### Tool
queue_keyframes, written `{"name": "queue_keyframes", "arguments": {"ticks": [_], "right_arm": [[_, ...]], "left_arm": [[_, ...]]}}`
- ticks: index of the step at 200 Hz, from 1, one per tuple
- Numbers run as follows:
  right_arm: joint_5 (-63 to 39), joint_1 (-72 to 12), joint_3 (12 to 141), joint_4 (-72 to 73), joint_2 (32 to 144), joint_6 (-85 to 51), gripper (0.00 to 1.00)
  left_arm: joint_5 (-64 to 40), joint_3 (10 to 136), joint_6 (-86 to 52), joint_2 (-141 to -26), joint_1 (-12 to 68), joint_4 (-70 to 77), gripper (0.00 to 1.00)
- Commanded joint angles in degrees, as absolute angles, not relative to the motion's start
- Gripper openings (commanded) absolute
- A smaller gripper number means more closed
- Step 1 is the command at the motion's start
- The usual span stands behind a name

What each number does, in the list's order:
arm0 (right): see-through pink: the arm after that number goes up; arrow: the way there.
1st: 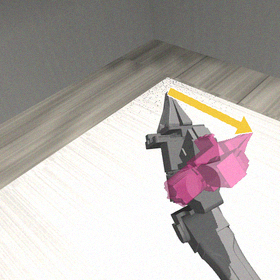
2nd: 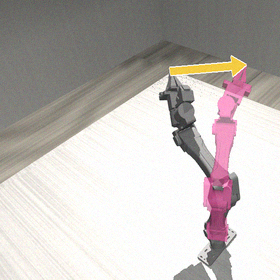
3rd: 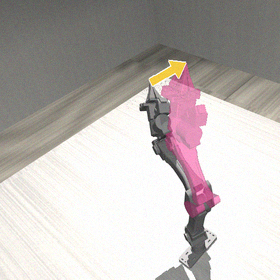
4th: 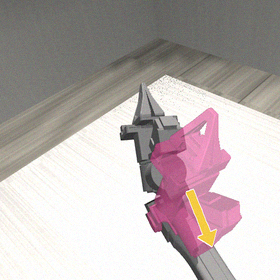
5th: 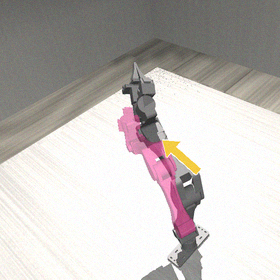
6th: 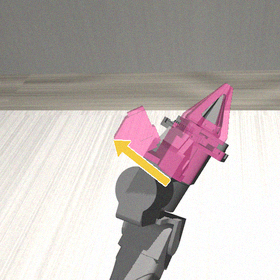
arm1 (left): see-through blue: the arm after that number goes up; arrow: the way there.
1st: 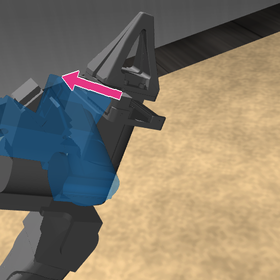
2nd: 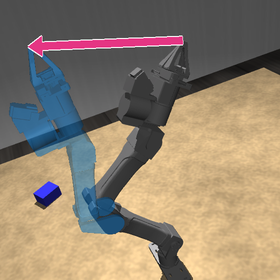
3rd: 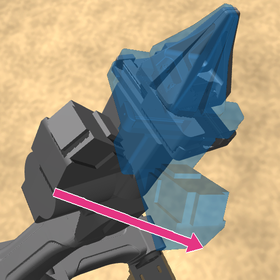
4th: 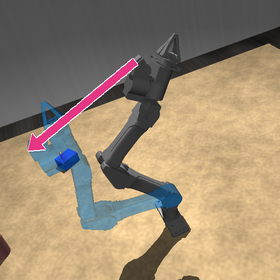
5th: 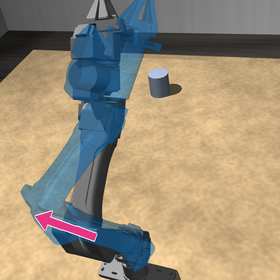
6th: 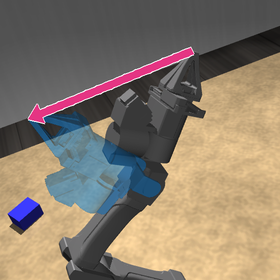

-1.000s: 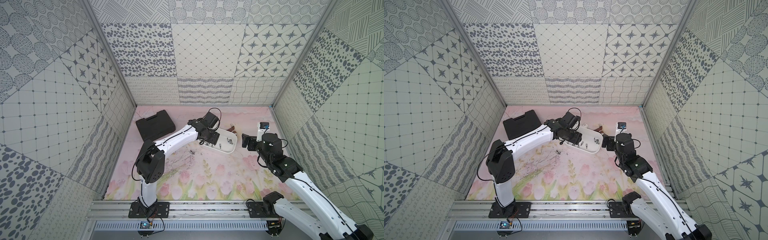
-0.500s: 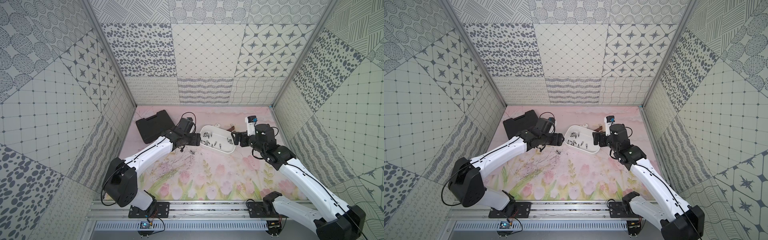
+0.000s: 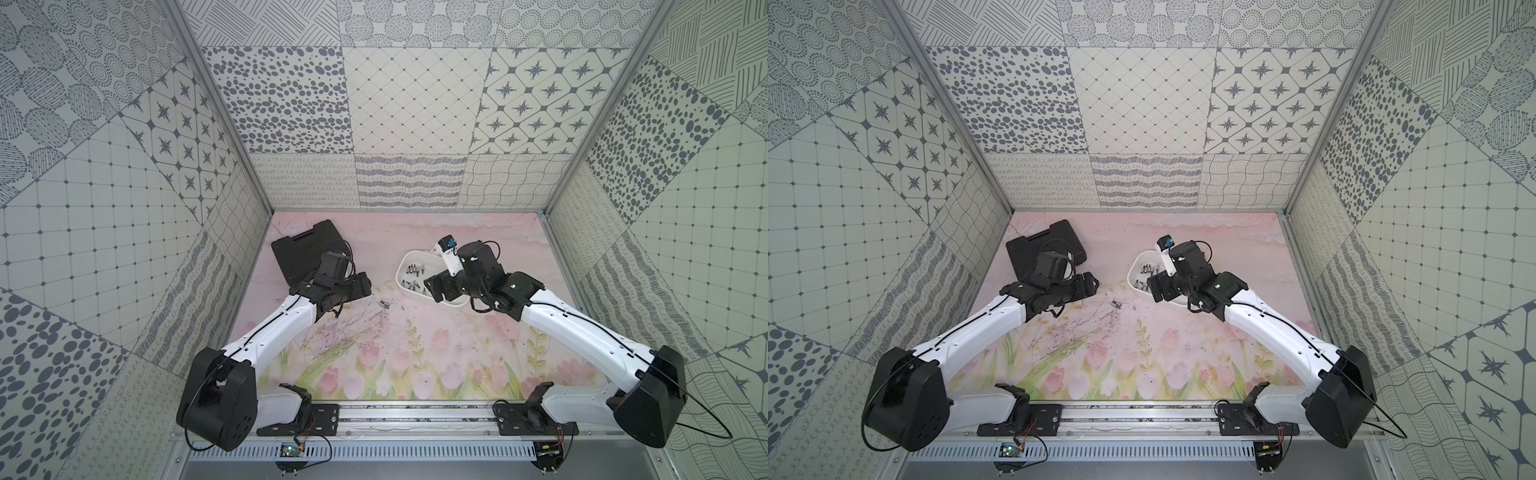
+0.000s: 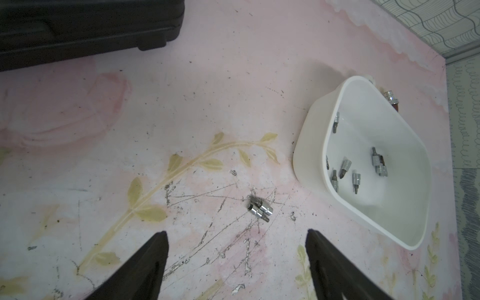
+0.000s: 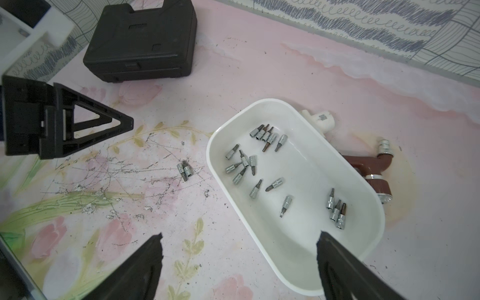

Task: Put the bit on the desktop into the storage box
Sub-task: Pick up the screwdriver bit from the center of the board.

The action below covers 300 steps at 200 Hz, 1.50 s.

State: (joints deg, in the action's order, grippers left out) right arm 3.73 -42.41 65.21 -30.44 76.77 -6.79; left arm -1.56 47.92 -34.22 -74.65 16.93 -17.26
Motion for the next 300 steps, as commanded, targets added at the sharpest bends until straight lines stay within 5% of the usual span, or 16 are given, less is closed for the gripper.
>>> {"name": "queue_keyframes", "arguments": {"ticks": [1,172,300], "right_arm": [[4.14,-44.61,68.2,-31.35,80.13,-3.71,0.92],[0.72,-53.52,96.51,-44.96,116.32,-3.51,0.52],[-0.62,-53.88,106.87,-48.42,128.35,-3.8,0.33]], "left_arm": [[-4.33,45.03,-40.89,-73.57,13.19,-13.51,0.89],[2.98,36.32,-45.4,-65.1,7.03,-14.92,0.92],[2.83,35.95,-45.6,-65.28,6.9,-14.76,0.93]]}}
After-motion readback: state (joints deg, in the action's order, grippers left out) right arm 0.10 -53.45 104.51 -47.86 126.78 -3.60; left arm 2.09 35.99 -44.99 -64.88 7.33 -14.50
